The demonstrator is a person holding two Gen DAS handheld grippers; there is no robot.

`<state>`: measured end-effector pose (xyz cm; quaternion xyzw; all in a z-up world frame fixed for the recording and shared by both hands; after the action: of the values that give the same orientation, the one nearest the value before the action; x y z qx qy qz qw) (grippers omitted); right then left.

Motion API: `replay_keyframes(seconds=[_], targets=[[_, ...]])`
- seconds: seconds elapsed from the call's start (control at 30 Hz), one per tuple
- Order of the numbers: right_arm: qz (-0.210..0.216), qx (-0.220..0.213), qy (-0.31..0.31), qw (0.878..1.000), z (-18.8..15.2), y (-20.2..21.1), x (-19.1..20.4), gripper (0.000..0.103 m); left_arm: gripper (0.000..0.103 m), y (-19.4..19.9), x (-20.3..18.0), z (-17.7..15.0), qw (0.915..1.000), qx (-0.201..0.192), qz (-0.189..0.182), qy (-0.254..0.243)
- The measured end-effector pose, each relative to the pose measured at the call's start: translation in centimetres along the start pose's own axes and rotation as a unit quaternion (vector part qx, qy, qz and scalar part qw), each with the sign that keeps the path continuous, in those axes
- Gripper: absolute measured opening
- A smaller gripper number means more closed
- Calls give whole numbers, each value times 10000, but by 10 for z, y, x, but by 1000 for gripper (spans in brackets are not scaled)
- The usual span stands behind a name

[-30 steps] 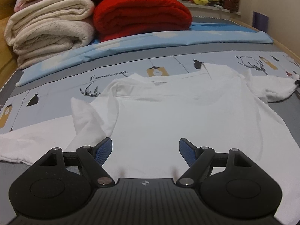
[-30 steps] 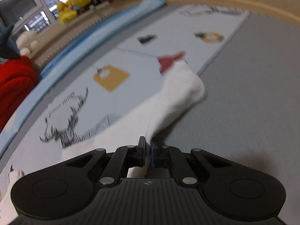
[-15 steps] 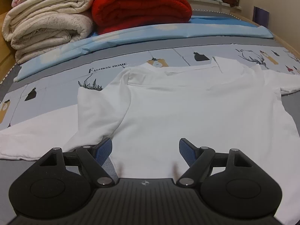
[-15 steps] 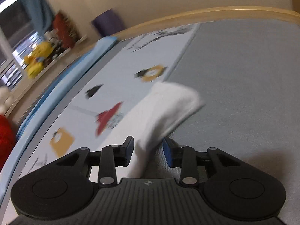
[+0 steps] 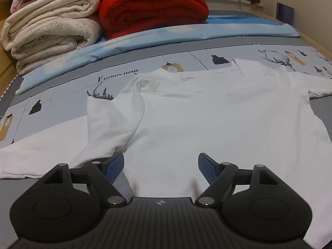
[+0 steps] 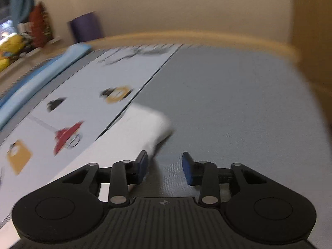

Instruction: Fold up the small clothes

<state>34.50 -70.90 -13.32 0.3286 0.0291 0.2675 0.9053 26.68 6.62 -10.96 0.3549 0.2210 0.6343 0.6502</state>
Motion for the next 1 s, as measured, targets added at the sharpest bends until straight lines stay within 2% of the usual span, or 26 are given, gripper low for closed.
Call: replay_keyframes(seconds=[0.1,0.23,0.27,0.3,0.33,0.4,0.47,0.5,0.57,0.6,0.67,0.73,0.8,0.87,0.93,0.97,1.0], targets=[[517,-350,80,9980,14,37,21,39,83,4,5,-2,9999,-5,-67,95],[1388,-838,696,9843,19,106,59,45,82,8,9,-12,9991,162,-270,277],[1640,-847,797,9796,18,125,69,45,80,9,8,-16,9985,255,-390,281],[1878,-821,861,9750,18,141,74,46,74,9,6,-22,9978,372,-499,244],[2145,-771,919,9693,17,158,80,46,65,8,4,-30,9966,559,-592,159],[2601,-671,1085,9571,10,195,90,49,60,0,0,-50,9906,1133,-765,-89],[3038,-593,1263,9425,4,233,92,51,60,-9,-4,-78,9790,1836,-761,-446],[3249,-539,1348,9345,-1,251,94,52,63,-9,-4,-87,9767,1935,-689,-613],[3611,-442,1509,9192,-15,286,92,53,62,5,0,-86,9819,1634,-730,-612],[3749,-413,1570,9127,-20,301,90,54,62,13,4,-84,9846,1464,-846,-440],[3999,-378,1701,8999,-35,331,83,56,62,23,10,-84,9847,1331,-1113,-181],[4167,-413,1847,8891,-47,355,79,57,62,21,9,-95,9808,1550,-1146,-297],[4244,-435,1971,8827,-60,367,76,60,66,15,-1,-112,9727,1946,-977,-800],[4227,-427,2125,8800,-72,372,75,60,67,27,-2,-107,9786,1544,-880,-1037],[4090,-497,2201,8842,-88,376,70,60,67,41,10,-94,9880,1039,-923,-669],[4043,-497,2251,8851,-97,376,67,60,67,48,20,-85,9932,695,-814,-459],[3938,-453,2351,8875,-106,376,66,60,67,56,28,-77,9973,309,-549,-365]])
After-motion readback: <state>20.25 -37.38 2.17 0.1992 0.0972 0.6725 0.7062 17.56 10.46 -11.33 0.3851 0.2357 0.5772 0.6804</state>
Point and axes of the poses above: each gripper's, at about its wrist camera, not at the fingertips, and y roughly against the way its jaws point, x to its left, z to its top, the point moved 3 cm from there along -y, roughly the way its jaws point, and after that the axes turned 2 degrees about z, right-handed, at the moved point
